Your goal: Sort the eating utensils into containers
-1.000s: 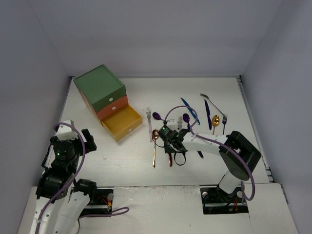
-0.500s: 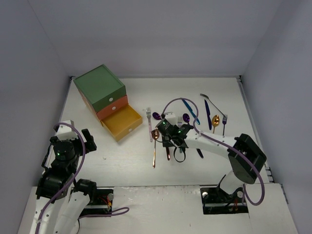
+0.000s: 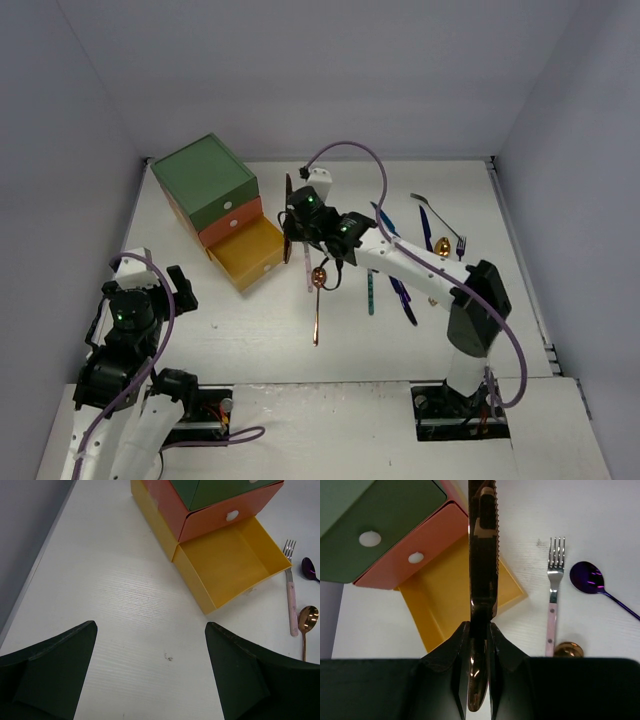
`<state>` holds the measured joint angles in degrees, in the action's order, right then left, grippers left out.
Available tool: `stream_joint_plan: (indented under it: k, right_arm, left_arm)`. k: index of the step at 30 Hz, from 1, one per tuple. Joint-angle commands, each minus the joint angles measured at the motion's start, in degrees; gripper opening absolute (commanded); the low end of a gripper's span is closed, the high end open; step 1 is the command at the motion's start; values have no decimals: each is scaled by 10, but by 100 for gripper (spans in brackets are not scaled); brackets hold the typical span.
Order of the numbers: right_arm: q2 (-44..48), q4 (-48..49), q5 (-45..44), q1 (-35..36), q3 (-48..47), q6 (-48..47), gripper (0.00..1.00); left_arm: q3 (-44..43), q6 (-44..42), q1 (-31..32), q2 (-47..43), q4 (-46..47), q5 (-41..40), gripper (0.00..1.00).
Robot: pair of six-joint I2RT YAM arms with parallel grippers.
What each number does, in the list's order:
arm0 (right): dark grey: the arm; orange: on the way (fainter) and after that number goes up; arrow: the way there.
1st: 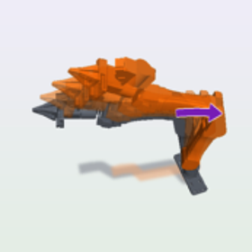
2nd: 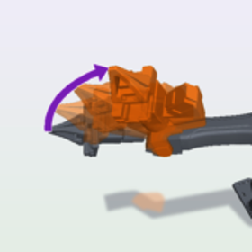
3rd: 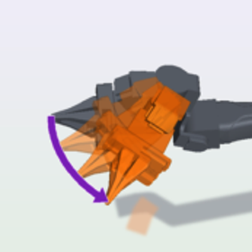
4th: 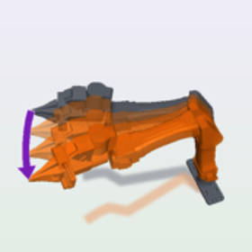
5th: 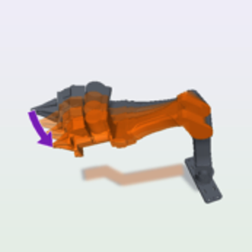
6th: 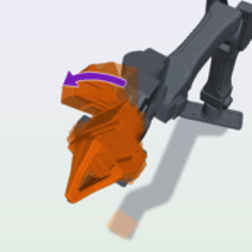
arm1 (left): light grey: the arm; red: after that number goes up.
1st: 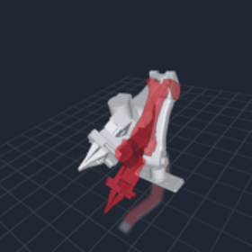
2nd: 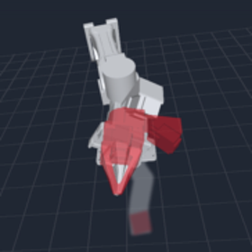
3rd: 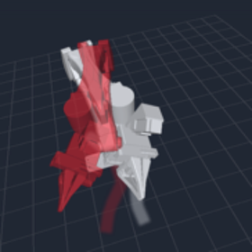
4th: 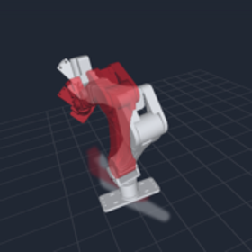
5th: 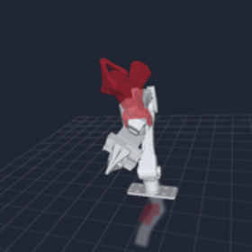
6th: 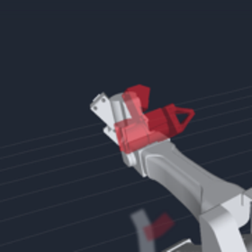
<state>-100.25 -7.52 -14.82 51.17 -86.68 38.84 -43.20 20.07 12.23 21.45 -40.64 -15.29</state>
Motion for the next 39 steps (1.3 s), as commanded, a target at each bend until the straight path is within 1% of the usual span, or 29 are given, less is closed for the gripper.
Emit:
stream_joint_plan:
  k: [1,6,9,21,28,39]
  right_arm:
    - [-68,62,-14,8,-65,62,0]
    - [-146,80,-15,17,-130,99,0]
    - [-176,98,-13,20,-141,128,0]
    - [-227,151,32,25,-145,196,0]
    - [-230,164,29,28,-162,204,0]
    - [-285,167,48,29,-177,201,0]
  left_arm:
    - [-10,8,-6,9,20,-8,87]
    - [-10,8,-6,9,20,-8,87]
    - [-10,8,-6,10,20,-8,88]
    - [-10,7,-6,9,20,-5,87]
    - [-10,5,-6,8,21,-2,87]
    - [-11,4,-6,10,21,-1,87]
